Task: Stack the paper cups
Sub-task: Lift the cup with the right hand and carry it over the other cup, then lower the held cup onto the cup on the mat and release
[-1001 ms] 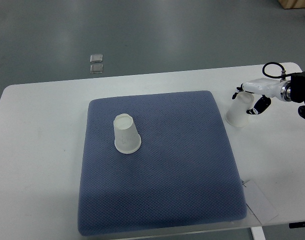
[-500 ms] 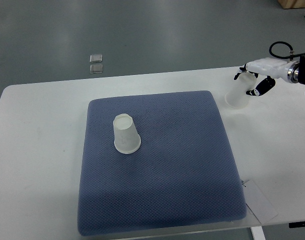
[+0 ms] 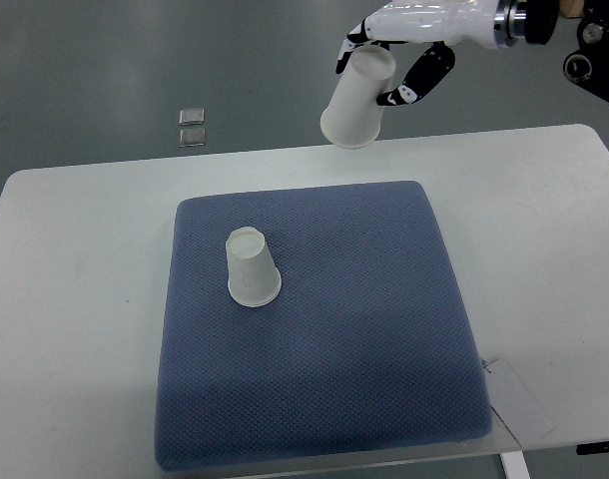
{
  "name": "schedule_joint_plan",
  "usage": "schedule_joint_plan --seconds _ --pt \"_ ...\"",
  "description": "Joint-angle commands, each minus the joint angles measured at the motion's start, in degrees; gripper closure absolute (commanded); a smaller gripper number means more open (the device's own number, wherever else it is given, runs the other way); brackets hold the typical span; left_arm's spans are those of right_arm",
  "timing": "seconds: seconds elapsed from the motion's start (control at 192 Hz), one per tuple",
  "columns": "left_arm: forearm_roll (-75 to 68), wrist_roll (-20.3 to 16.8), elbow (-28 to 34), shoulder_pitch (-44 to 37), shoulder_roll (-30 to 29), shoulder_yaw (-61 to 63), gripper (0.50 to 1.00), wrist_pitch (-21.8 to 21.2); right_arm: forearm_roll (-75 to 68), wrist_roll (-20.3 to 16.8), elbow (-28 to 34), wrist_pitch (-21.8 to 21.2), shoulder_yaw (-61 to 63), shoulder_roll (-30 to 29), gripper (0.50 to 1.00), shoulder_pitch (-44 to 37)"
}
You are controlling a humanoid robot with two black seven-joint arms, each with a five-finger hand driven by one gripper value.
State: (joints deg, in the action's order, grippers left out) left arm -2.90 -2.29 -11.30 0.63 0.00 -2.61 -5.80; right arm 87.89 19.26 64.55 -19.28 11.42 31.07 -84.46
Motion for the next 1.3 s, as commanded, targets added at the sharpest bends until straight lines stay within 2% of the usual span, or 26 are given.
schedule_joint_plan --seconds 0.0,0.292,0.667,1.292 --pt "0.0 0.0 -0.04 -0.01 0.0 -0.03 0.5 0.0 0.18 -0.01 0.75 -1.99 -0.08 -3.73 0.934 -0.97" --pt "0.0 0.0 -0.04 -0.01 0.0 -0.03 0.5 0.0 0.97 -0.45 0.31 -5.07 -0.69 -11.64 0.932 -1.06" --pt "0.0 0.0 -0.04 -0.01 0.0 -0.03 0.5 0.0 3.08 -1.24 -0.21 -5.6 -3.59 -18.23 0.926 -0.88" --pt "0.0 0.0 -0.04 -0.01 0.0 -0.03 0.5 0.0 3.96 -2.39 -2.76 -4.81 -3.51 -19.9 0.922 -0.35"
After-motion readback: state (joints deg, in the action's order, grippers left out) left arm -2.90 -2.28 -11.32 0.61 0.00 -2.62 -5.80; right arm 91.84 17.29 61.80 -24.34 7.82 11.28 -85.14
